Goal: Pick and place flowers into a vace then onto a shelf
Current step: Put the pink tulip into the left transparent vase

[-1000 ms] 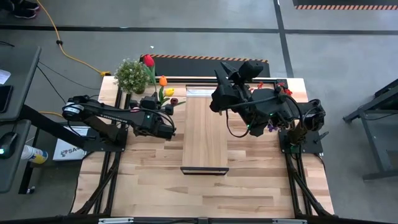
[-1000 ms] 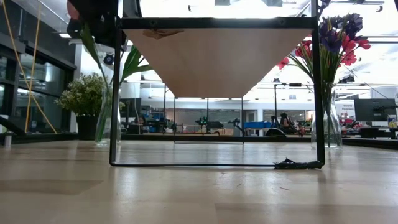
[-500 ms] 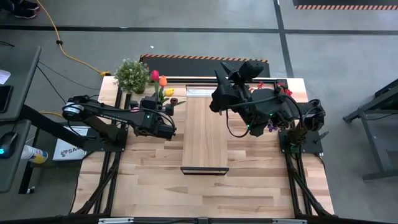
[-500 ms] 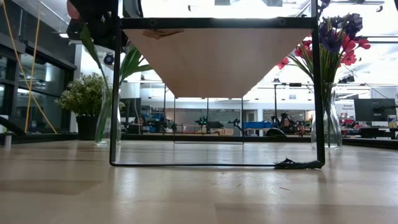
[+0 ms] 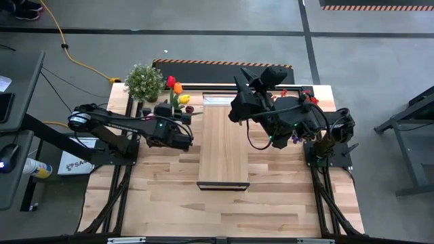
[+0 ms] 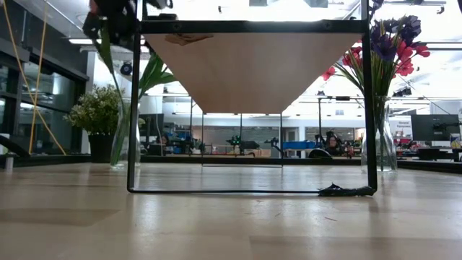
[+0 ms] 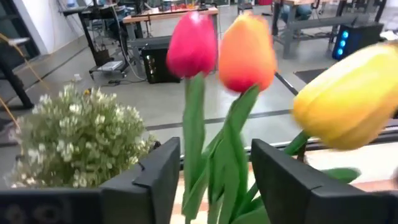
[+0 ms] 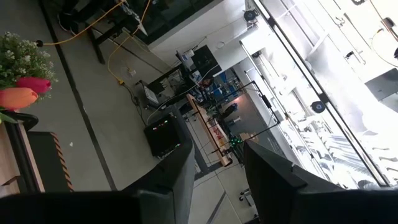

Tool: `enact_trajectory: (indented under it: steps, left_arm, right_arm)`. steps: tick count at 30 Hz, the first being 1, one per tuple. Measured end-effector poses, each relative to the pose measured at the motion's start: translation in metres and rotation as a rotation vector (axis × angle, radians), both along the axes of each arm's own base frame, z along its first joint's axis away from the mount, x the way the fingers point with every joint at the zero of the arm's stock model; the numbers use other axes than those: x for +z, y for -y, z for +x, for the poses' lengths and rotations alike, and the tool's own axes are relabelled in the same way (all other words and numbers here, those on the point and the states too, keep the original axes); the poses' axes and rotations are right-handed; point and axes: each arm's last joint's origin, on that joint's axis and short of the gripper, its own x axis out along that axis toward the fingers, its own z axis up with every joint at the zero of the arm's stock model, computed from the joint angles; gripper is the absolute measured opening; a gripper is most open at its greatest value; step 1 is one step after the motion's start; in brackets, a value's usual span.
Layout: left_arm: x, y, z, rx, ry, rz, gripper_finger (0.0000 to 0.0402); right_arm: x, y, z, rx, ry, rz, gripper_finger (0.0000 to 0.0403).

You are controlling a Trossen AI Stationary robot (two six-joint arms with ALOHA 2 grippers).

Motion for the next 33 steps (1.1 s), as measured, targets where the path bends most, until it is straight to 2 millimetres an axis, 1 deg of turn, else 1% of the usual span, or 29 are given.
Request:
enact_trajectory:
  steps: [4, 7, 11, 13, 16, 19, 22, 25, 29, 33]
  left_arm:
    - [0.019, 0.001, 0.006, -0.025, -0.040, -0.005, 0.0253]
    - [0.033, 0.001, 0.009, -0.048, -0.077, -0.033, 0.0262]
    - [0.048, 0.002, 0.012, -0.084, -0.133, -0.061, 0.0259]
    - [0.051, 0.002, 0.012, -0.093, -0.144, -0.068, 0.0253]
    - [0.047, 0.002, 0.012, -0.096, -0.153, -0.095, 0.0250]
    - [0.039, 0.002, 0.011, -0.088, -0.150, -0.113, 0.0256]
    - [0.036, 0.002, 0.011, -0.084, -0.145, -0.116, 0.0263]
    - [0.033, 0.002, 0.010, -0.083, -0.145, -0.126, 0.0267]
    - [0.021, 0.002, 0.009, -0.071, -0.138, -0.127, 0.0264]
    - [0.014, 0.002, 0.008, -0.066, -0.145, -0.124, 0.0264]
  right_arm:
    - [0.000, 0.000, 0.000, 0.000, 0.000, 0.000, 0.0129]
    - [0.000, 0.000, 0.000, 0.000, 0.000, 0.000, 0.0129]
    - [0.000, 0.000, 0.000, 0.000, 0.000, 0.000, 0.0129]
    - [0.000, 0.000, 0.000, -0.001, 0.000, 0.000, 0.0129]
    - [0.000, 0.000, 0.000, -0.013, 0.000, 0.001, 0.0129]
    - [0.000, 0.000, -0.001, -0.046, -0.001, 0.005, 0.0129]
    - [0.000, 0.000, -0.002, -0.057, -0.002, 0.006, 0.0129]
    - [0.000, -0.003, -0.002, -0.049, -0.003, 0.005, 0.0129]
    - [0.000, -0.009, -0.004, -0.029, -0.004, 0.004, 0.0129]
    - [0.000, -0.016, -0.005, -0.008, -0.005, 0.004, 0.0129]
